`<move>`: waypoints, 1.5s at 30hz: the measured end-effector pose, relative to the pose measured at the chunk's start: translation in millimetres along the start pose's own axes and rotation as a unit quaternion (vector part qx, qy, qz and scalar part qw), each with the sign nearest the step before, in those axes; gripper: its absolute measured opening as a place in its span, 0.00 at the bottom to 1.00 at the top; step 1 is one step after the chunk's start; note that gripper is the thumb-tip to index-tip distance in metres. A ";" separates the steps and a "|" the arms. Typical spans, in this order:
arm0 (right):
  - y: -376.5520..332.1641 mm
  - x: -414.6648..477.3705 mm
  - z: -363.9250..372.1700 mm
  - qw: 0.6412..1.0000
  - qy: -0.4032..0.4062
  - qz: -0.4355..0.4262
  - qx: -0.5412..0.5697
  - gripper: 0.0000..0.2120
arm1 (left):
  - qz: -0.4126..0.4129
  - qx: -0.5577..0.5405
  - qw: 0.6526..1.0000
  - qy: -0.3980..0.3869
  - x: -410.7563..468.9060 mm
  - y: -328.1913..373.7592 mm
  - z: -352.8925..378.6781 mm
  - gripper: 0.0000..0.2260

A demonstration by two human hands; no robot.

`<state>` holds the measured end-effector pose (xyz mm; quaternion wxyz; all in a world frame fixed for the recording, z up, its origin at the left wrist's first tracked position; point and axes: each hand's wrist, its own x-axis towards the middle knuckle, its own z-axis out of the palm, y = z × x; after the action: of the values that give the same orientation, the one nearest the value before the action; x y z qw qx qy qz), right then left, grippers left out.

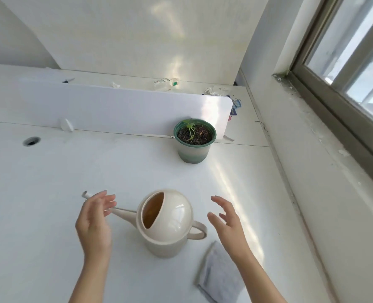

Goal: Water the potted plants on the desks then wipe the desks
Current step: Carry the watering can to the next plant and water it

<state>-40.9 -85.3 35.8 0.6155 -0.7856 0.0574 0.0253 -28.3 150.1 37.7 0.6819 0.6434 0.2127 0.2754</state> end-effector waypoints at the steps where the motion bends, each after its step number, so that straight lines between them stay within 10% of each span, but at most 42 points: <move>1: 3.8 -5.1 4.2 1.000 -0.006 0.006 -0.006 0.14 | -0.017 0.002 1.000 0.020 -1.6 -5.9 -7.6 0.14; 9: 24.9 -33.1 33.1 0.997 -0.020 0.033 -0.071 0.23 | -0.122 -0.023 0.987 0.097 -2.4 -36.1 -34.9 0.11; 18: 47.7 -24.8 43.9 0.986 -0.036 0.012 -0.165 0.21 | -0.281 -0.125 0.948 -0.082 20.6 -52.4 -5.0 0.13; 27: 42.1 -1.3 36.8 0.967 -0.087 0.081 -0.226 0.06 | -0.264 -0.131 0.952 -0.085 16.9 -61.7 -1.5 0.18; 45: 22.4 -4.4 20.7 0.947 -0.213 -0.030 -0.237 0.08 | -0.213 -0.215 0.952 0.055 -56.8 -32.0 -61.7 0.10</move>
<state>-47.4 -70.2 9.7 0.4099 -0.8865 -0.1061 0.1865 -107.9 159.5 -2.8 0.8343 0.4052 0.3173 0.1978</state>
